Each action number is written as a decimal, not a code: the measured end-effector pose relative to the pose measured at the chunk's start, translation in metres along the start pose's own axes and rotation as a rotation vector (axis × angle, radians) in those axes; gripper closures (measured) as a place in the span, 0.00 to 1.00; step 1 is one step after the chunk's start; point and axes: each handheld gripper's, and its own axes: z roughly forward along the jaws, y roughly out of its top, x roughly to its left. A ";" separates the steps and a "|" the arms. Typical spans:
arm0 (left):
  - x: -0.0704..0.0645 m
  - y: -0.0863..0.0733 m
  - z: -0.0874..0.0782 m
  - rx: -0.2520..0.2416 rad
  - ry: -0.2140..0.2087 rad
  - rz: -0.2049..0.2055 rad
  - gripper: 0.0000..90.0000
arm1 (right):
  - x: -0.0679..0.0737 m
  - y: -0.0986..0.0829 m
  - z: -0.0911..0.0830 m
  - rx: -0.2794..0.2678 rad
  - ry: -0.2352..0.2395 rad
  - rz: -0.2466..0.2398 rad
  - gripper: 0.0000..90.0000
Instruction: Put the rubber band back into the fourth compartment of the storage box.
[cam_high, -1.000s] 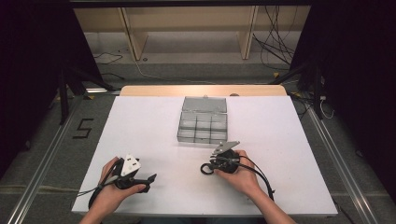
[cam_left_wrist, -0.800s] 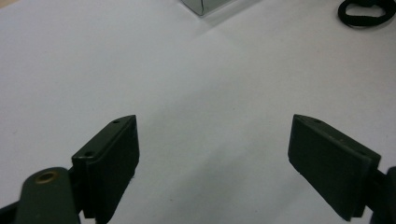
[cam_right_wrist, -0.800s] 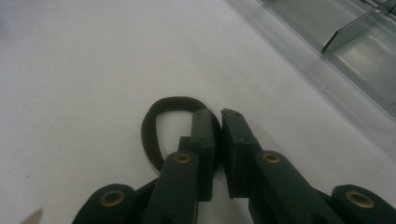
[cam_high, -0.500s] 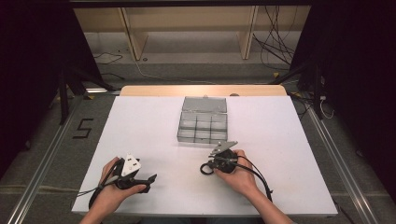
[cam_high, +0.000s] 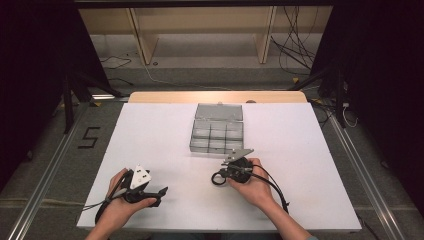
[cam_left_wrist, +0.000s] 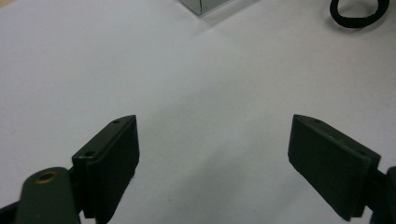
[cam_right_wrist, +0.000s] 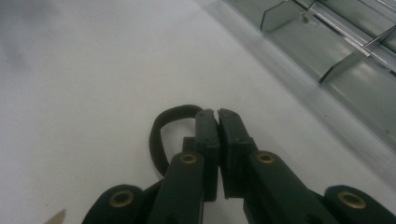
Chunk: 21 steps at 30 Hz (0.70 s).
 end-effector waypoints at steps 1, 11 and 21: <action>0.000 0.000 0.000 0.000 0.000 0.000 0.18 | 0.000 0.001 0.000 -0.001 0.000 0.002 0.98; 0.000 0.000 0.000 0.002 -0.001 0.003 0.18 | -0.002 0.007 -0.002 -0.019 0.000 0.010 0.98; 0.000 0.000 0.000 0.002 -0.001 0.003 0.18 | -0.003 0.014 -0.002 -0.031 -0.004 0.012 0.98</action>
